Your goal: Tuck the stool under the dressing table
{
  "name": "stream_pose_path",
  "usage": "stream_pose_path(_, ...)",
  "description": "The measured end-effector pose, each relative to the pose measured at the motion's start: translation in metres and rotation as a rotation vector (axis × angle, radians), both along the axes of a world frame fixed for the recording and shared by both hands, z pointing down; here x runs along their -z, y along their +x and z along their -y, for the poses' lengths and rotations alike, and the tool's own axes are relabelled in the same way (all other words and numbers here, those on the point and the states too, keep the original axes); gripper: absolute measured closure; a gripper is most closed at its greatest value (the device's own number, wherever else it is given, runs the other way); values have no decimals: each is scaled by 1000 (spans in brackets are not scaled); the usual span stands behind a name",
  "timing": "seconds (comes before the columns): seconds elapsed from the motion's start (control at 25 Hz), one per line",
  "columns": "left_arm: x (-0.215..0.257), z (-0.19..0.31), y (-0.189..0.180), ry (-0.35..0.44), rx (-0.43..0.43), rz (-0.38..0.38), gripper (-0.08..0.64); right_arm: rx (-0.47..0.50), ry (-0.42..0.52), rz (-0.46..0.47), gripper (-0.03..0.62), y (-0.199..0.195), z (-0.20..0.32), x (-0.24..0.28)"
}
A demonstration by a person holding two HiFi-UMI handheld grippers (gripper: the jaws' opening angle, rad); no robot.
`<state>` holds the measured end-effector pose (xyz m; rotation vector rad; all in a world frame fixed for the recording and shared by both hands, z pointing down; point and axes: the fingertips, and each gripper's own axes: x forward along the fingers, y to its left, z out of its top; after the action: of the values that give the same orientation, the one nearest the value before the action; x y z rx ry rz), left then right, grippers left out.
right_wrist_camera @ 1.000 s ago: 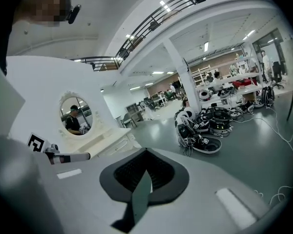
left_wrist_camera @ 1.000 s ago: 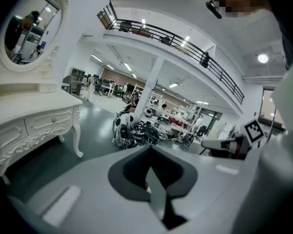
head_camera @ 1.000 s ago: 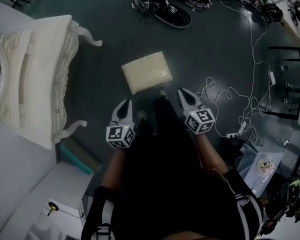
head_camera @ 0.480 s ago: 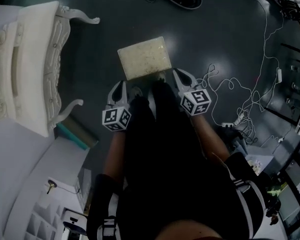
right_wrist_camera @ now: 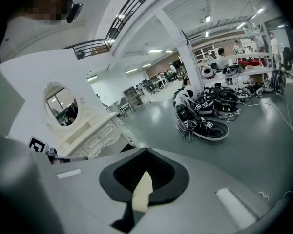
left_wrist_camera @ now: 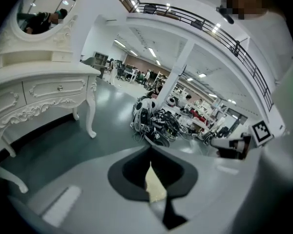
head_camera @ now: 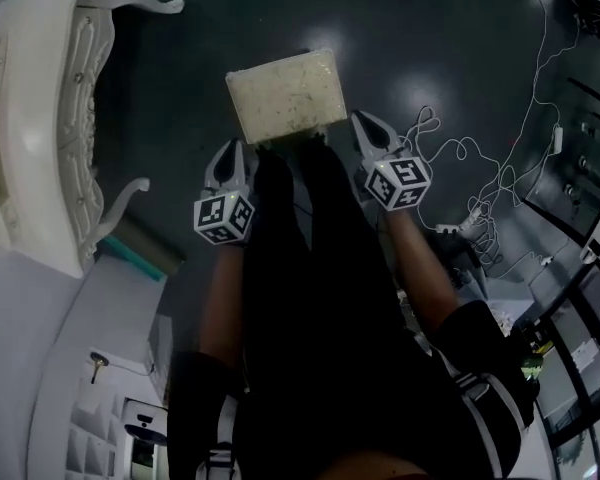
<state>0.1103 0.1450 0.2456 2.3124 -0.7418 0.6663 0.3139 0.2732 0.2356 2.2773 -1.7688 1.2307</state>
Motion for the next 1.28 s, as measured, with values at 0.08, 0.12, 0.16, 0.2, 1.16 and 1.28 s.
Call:
stream_pose_path(0.08, -21, 6, -1, -15, 9, 6, 549, -14, -24, -4, 595, 4, 2, -20)
stream_pose_path(0.12, -32, 8, -2, -22, 14, 9, 549, -23, -35, -3, 595, 5, 3, -32)
stream_pose_path(0.16, -43, 10, -3, -29, 20, 13, 549, -32, -46, -1, 595, 6, 3, -44)
stream_pose_path(0.2, -54, 11, -4, -38, 28, 17, 549, -39, -58, 2, 595, 7, 3, -56)
stream_pose_path(1.16, -290, 17, -38, -239, 16, 102, 302, 31, -225, 119, 289, 8, -12, -282)
stream_pose_path(1.28, -312, 21, -45, -249, 23, 128, 282, 42, -248, 128, 253, 8, -12, -304)
